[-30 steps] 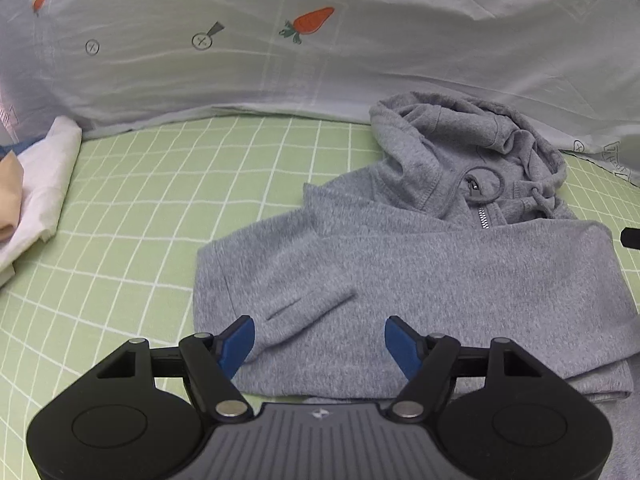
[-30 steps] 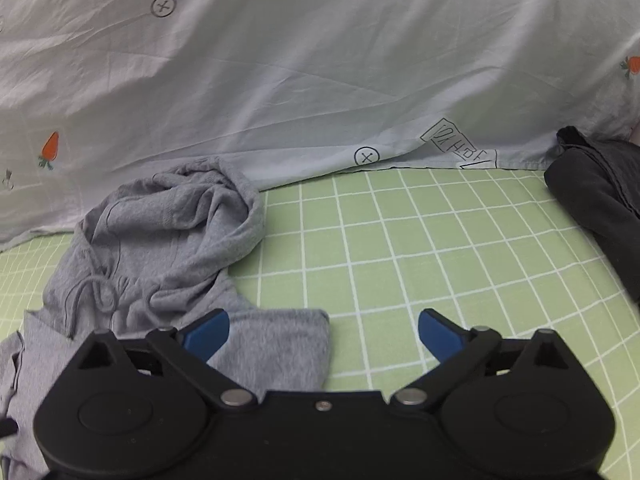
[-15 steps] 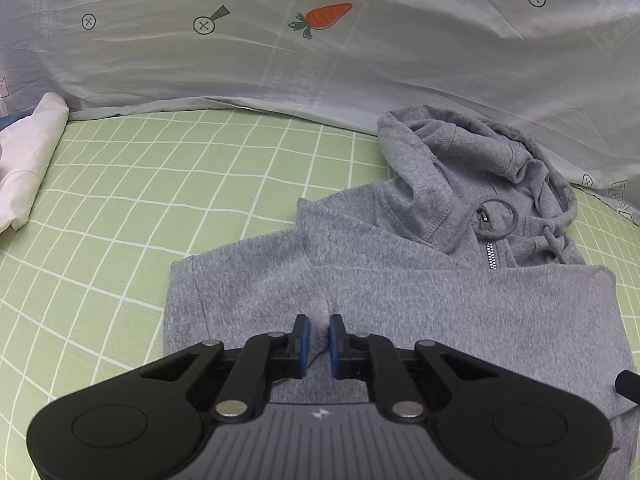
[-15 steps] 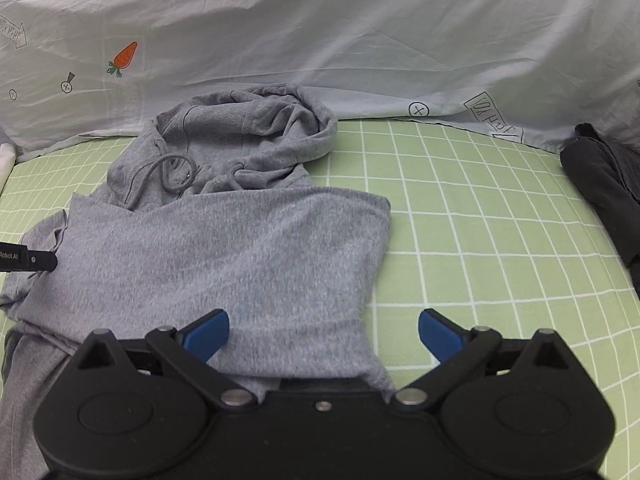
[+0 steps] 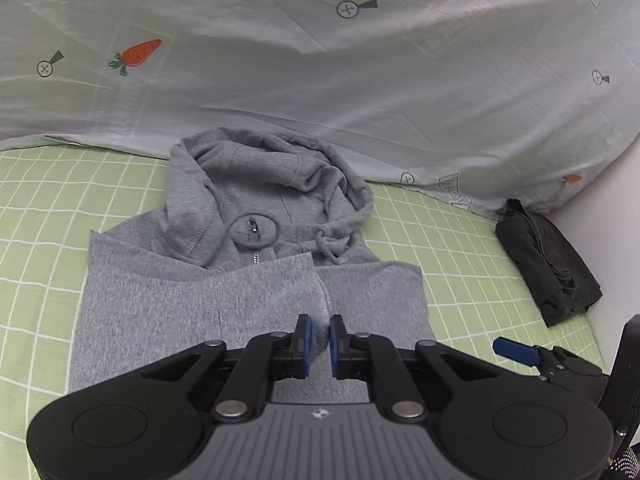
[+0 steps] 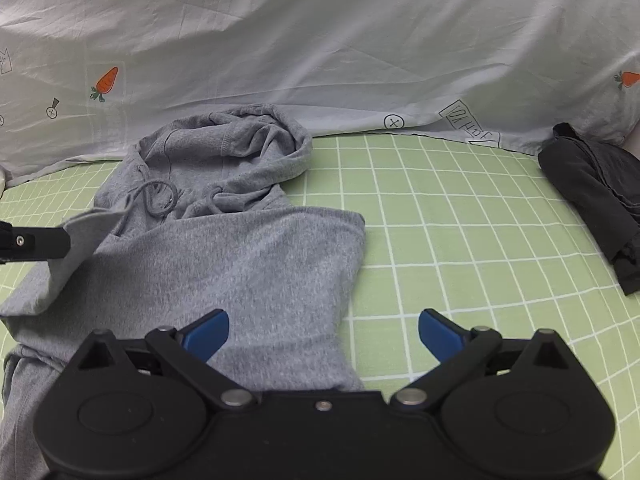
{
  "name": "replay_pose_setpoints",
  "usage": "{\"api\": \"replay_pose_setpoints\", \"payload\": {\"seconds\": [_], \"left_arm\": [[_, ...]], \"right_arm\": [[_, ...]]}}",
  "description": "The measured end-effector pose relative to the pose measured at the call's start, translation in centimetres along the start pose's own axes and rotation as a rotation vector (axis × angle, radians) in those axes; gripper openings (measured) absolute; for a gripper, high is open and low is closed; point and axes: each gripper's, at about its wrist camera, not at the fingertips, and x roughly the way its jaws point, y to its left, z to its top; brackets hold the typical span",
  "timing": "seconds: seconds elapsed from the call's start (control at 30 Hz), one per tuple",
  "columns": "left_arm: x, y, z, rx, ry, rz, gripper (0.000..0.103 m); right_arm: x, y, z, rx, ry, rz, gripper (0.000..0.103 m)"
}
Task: Fold clothes
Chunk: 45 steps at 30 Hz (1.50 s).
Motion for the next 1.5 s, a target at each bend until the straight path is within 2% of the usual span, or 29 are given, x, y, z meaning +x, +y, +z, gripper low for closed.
{"api": "replay_pose_setpoints", "payload": {"seconds": [0.03, 0.1, 0.2, 0.33, 0.4, 0.57, 0.87, 0.93, 1.03, 1.2, 1.27, 1.3, 1.33, 1.37, 1.5], "left_arm": [[0.2, -0.5, -0.2, 0.020, 0.013, 0.015, 0.032], [-0.3, -0.5, -0.3, 0.044, 0.003, 0.087, 0.065], [-2.3, 1.6, 0.0, -0.006, -0.047, 0.225, 0.090], [-4.7, 4.8, 0.2, -0.046, -0.100, 0.500, 0.096], [-5.5, 6.4, 0.1, -0.062, -0.117, 0.610, 0.098], [-5.8, 9.7, -0.3, -0.165, -0.056, 0.594, 0.098], [-4.6, 10.2, -0.6, -0.153, -0.025, 0.598, 0.098], [-4.5, 10.4, -0.7, -0.158, -0.019, 0.598, 0.098], [-4.3, 10.6, -1.0, -0.169, -0.008, 0.599, 0.098], [-3.9, 10.7, -1.3, -0.172, 0.008, 0.592, 0.098], [-3.8, 10.6, -1.4, -0.167, 0.012, 0.587, 0.098], [-3.7, 10.5, -1.4, -0.164, 0.014, 0.585, 0.098], [-3.6, 10.5, -1.4, -0.162, 0.015, 0.582, 0.098], [-3.5, 10.4, -1.5, -0.160, 0.016, 0.579, 0.098], [-3.4, 9.9, -1.6, -0.151, 0.019, 0.568, 0.098]], "right_arm": [[-0.1, -0.2, 0.1, 0.003, -0.002, -0.004, 0.102], [-0.4, -0.5, 0.1, 0.006, -0.011, -0.010, 0.102], [-0.5, -0.4, 0.1, -0.004, -0.022, -0.012, 0.102], [-0.4, 0.4, -0.1, -0.043, -0.029, -0.017, 0.103], [-0.3, 1.1, -0.1, -0.071, -0.037, -0.015, 0.103], [-0.2, 2.3, 0.1, -0.093, -0.037, 0.018, 0.103], [1.3, 6.1, 2.1, -0.113, -0.024, 0.142, 0.102], [2.0, 7.1, 2.4, -0.127, -0.018, 0.164, 0.095], [3.1, 8.2, 2.5, -0.126, 0.016, 0.218, 0.080], [4.8, 9.5, 1.9, -0.126, 0.089, 0.291, 0.041], [5.0, 9.7, 1.6, -0.132, 0.096, 0.288, 0.033], [4.9, 9.6, 1.6, -0.132, 0.092, 0.289, 0.018], [4.7, 9.3, 1.5, -0.130, 0.086, 0.293, 0.008], [4.4, 8.9, 1.5, -0.112, 0.068, 0.300, 0.005], [1.9, 7.0, 1.9, -0.061, 0.002, 0.283, 0.004]]}}
